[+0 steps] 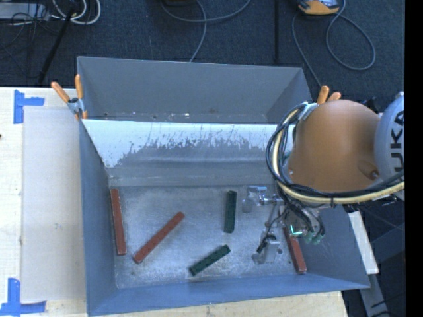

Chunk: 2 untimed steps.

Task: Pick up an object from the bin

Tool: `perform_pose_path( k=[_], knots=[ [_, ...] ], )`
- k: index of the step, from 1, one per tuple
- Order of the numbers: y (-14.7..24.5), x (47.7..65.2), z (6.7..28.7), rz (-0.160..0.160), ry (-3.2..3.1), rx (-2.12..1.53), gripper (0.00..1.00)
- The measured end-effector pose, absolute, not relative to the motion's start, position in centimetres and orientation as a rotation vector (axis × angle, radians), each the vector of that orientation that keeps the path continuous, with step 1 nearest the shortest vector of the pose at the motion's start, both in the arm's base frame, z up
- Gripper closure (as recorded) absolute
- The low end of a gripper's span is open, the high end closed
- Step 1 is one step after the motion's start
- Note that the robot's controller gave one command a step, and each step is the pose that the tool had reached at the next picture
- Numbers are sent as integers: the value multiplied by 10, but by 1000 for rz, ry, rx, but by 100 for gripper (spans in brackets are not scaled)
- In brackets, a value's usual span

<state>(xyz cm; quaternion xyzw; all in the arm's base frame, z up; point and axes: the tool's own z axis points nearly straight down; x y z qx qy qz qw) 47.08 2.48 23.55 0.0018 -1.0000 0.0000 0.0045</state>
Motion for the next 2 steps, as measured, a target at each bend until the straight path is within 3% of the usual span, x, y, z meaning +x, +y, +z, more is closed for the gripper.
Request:
perform_pose_path(
  k=[1, 2],
  knots=[
    [96, 481, 70, 1, -3062, 763, 0],
    [87, 496, 101, 0, -3033, 830, 0]
  ],
)
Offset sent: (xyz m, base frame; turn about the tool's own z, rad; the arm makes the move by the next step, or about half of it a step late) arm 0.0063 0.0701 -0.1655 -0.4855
